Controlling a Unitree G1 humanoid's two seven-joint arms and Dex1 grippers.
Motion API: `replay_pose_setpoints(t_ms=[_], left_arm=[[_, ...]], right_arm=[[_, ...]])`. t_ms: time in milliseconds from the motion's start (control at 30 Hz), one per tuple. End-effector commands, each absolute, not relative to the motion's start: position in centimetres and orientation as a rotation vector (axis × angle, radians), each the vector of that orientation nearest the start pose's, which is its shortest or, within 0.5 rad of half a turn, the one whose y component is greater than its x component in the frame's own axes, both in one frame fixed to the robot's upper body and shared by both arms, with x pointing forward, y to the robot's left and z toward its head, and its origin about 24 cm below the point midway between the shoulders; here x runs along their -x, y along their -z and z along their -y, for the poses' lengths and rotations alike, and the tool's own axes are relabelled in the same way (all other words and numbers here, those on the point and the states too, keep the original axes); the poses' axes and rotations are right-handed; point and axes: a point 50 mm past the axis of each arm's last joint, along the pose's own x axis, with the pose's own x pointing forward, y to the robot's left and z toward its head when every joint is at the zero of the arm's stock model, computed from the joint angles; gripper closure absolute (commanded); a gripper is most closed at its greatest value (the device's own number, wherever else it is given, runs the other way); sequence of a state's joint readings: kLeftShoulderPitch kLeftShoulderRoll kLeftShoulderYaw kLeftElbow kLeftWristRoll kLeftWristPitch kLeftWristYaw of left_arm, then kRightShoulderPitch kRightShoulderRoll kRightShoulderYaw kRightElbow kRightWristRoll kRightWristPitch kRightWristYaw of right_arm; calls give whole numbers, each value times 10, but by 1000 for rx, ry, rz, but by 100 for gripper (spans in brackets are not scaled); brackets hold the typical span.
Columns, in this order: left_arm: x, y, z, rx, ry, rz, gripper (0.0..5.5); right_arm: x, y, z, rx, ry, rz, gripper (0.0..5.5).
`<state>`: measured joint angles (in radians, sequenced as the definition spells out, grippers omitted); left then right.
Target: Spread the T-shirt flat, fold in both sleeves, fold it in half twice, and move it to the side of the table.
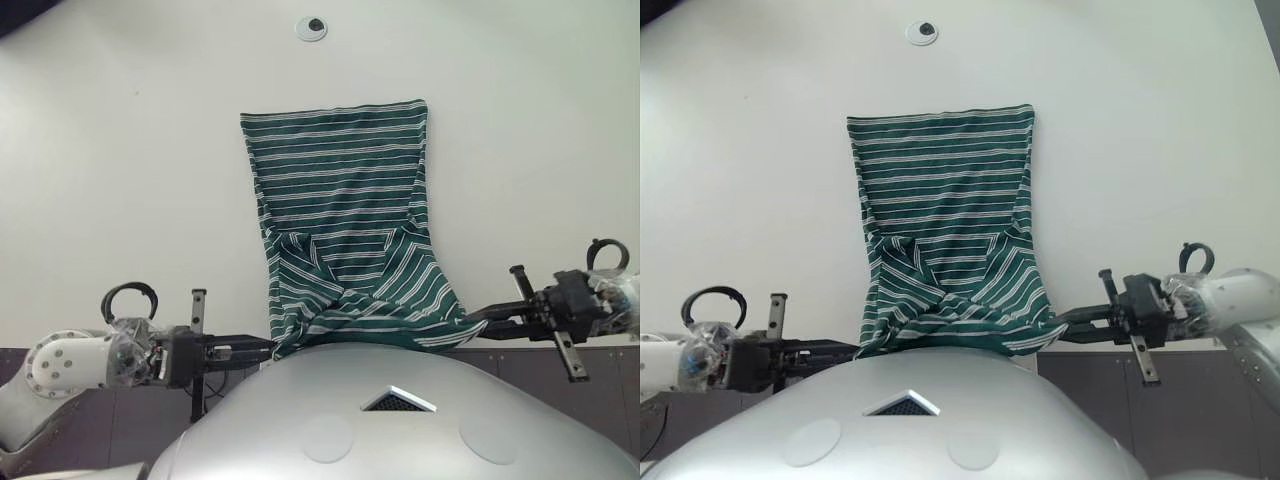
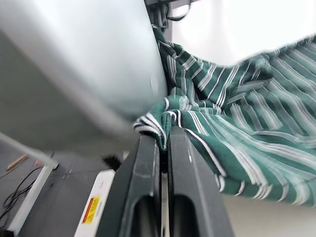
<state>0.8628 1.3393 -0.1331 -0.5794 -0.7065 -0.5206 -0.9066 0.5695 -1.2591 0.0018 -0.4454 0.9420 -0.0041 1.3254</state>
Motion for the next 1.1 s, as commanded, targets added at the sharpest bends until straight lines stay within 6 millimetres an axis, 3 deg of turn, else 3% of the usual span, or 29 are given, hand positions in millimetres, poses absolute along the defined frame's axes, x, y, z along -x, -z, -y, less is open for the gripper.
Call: replay_pose_setpoints(t_ms=[33, 233, 433, 600, 667, 900, 1033, 1100], left_arm=[[-114, -101, -203, -236, 1277, -131, 550], [-194, -70, -224, -443, 844, -158, 550], [-268, -44, -227, -500, 599, -181, 550], [-296, -38, -219, -503, 584, -159, 550], [-302, -37, -222, -506, 554, -161, 550], [-312, -43, -232, -460, 479, -132, 455], [-309, -56, -230, -475, 492, -34, 455], [-292, -58, -212, -481, 661, 29, 455]], right_arm=[[-151, -108, 222, 36, -1464, -293, 546], [-250, -80, 207, 210, -1038, -161, 546], [-309, -59, 187, 275, -875, -206, 546], [-323, -45, 186, 291, -812, -248, 546], [-329, -43, 187, 289, -771, -252, 504], [-341, -44, 194, 320, -679, -234, 402], [-336, -48, 188, 353, -730, -167, 402], [-325, -47, 180, 416, -828, -137, 402]])
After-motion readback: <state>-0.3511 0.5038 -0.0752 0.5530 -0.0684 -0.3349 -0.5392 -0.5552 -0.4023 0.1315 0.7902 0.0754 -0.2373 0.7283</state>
